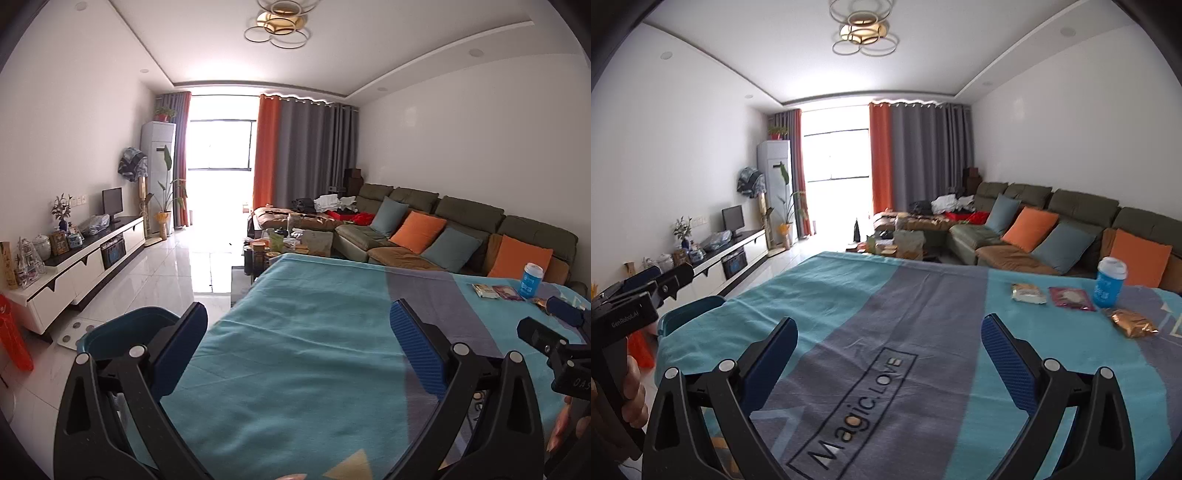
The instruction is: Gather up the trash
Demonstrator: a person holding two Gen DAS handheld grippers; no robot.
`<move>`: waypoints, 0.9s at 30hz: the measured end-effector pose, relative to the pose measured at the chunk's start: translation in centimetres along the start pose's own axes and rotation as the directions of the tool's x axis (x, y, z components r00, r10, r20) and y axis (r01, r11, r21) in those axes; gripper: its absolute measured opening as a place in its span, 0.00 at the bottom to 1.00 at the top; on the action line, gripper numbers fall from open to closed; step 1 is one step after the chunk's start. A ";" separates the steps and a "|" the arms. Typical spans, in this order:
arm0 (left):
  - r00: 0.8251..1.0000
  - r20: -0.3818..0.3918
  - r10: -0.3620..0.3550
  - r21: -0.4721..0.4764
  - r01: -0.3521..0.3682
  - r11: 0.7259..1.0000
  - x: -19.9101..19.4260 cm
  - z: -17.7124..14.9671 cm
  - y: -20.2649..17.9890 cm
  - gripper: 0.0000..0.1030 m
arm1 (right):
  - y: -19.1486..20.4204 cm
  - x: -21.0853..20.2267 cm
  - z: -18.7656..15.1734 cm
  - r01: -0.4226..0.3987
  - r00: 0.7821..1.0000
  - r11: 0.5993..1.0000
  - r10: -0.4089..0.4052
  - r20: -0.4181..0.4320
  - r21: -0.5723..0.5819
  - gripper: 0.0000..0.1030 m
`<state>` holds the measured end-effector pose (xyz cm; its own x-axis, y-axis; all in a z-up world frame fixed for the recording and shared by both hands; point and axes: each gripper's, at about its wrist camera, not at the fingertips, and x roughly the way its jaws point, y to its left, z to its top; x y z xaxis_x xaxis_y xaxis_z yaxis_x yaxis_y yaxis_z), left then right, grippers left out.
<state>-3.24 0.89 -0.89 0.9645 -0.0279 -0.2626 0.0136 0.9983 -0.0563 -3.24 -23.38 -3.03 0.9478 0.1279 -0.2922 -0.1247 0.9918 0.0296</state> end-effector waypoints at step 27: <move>0.997 0.067 -0.030 0.066 0.025 0.998 -0.6 0.1 -2.9 0.95 | -2.3 -2.5 0.3 0.095 0.992 0.994 -0.099 0.073 0.057 0.94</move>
<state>-3.79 -1.96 -0.45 0.9791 -0.0541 -0.1959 0.0553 0.9985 0.0006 -5.23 -26.01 -2.04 0.9743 0.0295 -0.2232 -0.0175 0.9983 0.0558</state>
